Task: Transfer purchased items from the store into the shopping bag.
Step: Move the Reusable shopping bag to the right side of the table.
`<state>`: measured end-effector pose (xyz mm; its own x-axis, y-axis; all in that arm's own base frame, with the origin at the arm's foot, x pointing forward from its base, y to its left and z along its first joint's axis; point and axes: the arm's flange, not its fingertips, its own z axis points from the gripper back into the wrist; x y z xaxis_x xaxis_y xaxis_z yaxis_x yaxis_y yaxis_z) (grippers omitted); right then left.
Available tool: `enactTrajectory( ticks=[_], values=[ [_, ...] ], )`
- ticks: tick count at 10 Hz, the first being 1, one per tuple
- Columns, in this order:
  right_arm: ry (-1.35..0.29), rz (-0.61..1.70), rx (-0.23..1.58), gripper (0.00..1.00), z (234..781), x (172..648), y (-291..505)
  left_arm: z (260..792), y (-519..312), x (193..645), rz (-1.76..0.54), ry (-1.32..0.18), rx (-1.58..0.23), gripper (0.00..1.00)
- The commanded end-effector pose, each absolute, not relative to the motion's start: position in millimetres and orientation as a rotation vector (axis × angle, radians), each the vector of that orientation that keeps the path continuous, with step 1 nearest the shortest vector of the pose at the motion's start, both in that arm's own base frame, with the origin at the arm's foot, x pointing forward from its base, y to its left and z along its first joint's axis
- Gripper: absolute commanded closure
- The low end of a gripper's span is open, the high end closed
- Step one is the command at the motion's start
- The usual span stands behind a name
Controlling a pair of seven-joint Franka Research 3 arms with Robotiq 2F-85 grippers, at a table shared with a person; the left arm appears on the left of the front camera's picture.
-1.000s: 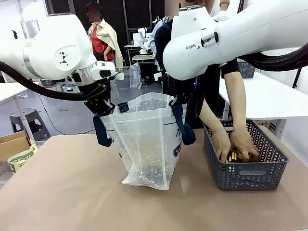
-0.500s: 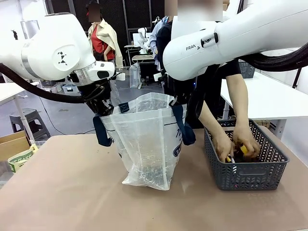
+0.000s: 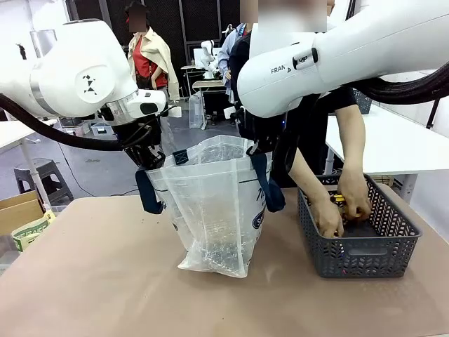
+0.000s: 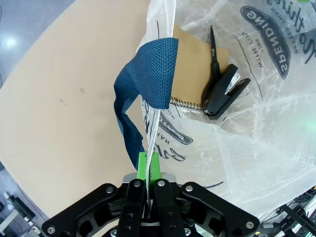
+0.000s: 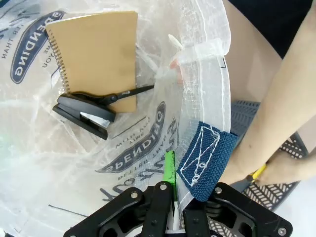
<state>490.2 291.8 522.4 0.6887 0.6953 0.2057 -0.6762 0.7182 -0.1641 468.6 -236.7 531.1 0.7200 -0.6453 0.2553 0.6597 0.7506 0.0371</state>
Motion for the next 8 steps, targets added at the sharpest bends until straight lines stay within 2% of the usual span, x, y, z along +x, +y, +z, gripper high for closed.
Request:
enactTrajectory(
  ticks=[1, 8],
  values=[
    [-0.262, 0.768, -0.078, 1.00, 522.3, 490.1, 291.7, 531.7, -237.1, 468.1, -0.727, -0.262, -0.050, 1.00],
    [-0.262, 0.768, -0.078, 1.00, 522.3, 490.1, 291.7, 531.7, -237.1, 468.1, -0.727, -0.262, -0.050, 1.00]
  ],
)
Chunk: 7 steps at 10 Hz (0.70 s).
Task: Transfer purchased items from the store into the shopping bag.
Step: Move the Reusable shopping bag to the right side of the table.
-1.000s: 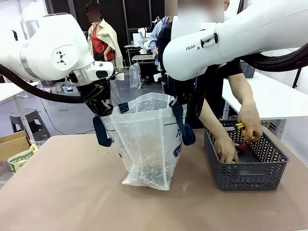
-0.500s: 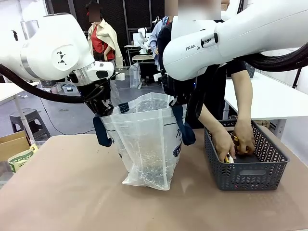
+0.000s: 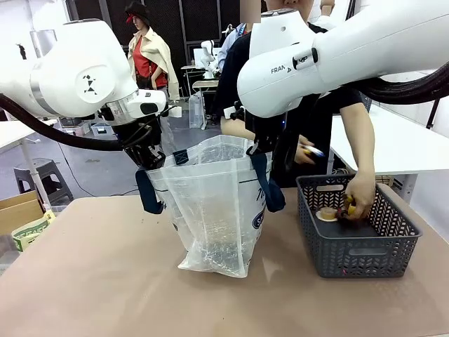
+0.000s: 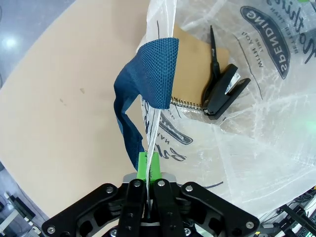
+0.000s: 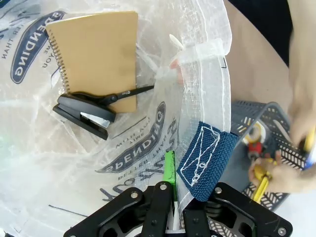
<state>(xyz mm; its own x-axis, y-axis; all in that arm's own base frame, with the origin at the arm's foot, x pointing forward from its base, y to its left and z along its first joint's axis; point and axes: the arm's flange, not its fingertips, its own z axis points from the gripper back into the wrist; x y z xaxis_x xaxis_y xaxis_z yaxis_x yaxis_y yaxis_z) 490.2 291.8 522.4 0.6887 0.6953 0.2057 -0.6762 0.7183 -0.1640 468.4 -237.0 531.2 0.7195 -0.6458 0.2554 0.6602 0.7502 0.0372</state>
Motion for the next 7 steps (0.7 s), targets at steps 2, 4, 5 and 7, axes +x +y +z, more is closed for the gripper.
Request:
enactTrajectory(
  ticks=[2, 4, 5, 7],
  values=[
    [-0.262, 0.768, -0.078, 1.00, 522.3, 490.1, 291.7, 531.7, -237.1, 468.1, -0.727, -0.262, -0.050, 1.00],
    [-0.262, 0.768, -0.078, 1.00, 522.3, 490.1, 291.7, 531.7, -237.1, 468.1, -0.727, -0.262, -0.050, 1.00],
    [-0.262, 0.768, -0.078, 1.00, 522.3, 490.1, 291.7, 531.7, -237.1, 468.1, -0.727, -0.262, -0.050, 1.00],
    [-0.262, 0.768, -0.078, 1.00, 522.3, 490.1, 291.7, 531.7, -237.1, 468.1, -0.727, -0.262, -0.050, 1.00]
  ],
)
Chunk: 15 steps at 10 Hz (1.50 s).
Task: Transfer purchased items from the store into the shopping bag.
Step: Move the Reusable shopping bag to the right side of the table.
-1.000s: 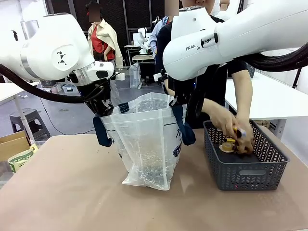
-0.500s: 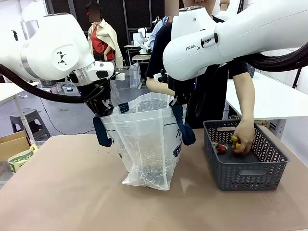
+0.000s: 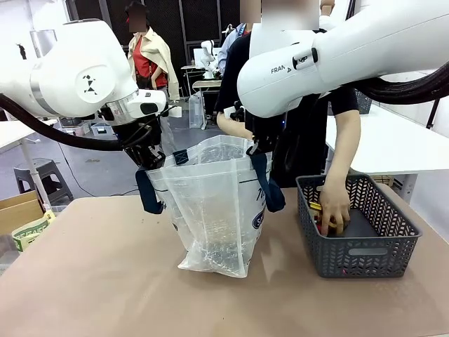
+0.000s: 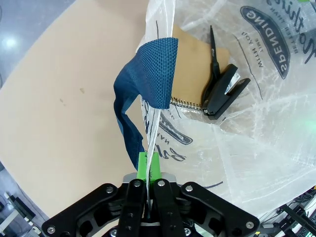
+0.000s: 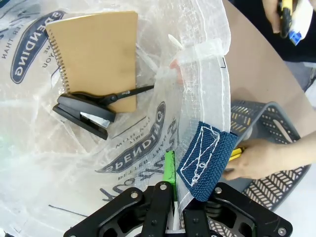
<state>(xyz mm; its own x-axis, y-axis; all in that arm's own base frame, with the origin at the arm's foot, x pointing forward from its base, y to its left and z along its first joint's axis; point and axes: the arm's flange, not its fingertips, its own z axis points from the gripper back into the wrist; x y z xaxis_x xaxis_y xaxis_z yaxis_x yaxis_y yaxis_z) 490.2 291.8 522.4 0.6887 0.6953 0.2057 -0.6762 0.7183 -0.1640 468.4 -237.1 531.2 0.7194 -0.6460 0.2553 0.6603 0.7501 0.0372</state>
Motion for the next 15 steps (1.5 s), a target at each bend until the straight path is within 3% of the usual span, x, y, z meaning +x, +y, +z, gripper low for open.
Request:
enactTrajectory(
  ticks=[1, 15],
  values=[
    [-0.262, 0.768, -0.078, 1.00, 522.3, 490.1, 291.7, 531.7, -237.1, 468.1, -0.727, -0.262, -0.050, 1.00],
    [-0.262, 0.768, -0.078, 1.00, 522.3, 490.1, 291.7, 531.7, -237.1, 468.1, -0.727, -0.262, -0.050, 1.00]
  ],
)
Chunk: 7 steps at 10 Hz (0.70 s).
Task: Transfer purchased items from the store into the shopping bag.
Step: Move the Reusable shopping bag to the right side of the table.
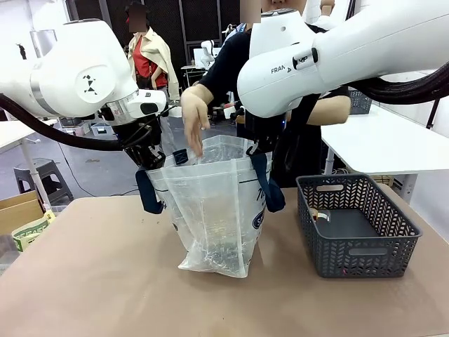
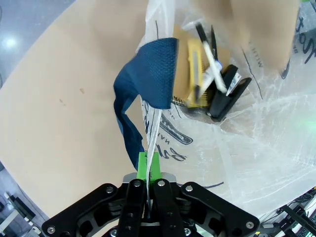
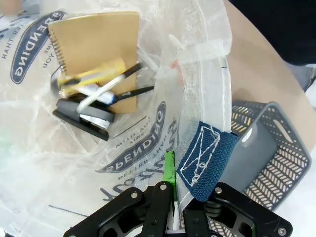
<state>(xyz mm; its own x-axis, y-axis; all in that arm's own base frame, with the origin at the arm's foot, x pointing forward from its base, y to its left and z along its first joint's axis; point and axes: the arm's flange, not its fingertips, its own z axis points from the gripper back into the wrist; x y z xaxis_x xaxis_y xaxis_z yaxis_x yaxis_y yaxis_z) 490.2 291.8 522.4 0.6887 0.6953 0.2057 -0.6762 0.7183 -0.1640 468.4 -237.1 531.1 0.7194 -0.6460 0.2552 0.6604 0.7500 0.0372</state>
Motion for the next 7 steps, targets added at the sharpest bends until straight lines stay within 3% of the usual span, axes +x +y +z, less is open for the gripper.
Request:
enactTrajectory(
  ticks=[1, 7],
  values=[
    [-0.262, 0.768, -0.078, 1.00, 522.3, 490.1, 291.7, 531.7, -237.1, 468.1, -0.727, -0.262, -0.050, 1.00],
    [-0.262, 0.768, -0.078, 1.00, 522.3, 490.1, 291.7, 531.7, -237.1, 468.1, -0.727, -0.262, -0.050, 1.00]
  ],
)
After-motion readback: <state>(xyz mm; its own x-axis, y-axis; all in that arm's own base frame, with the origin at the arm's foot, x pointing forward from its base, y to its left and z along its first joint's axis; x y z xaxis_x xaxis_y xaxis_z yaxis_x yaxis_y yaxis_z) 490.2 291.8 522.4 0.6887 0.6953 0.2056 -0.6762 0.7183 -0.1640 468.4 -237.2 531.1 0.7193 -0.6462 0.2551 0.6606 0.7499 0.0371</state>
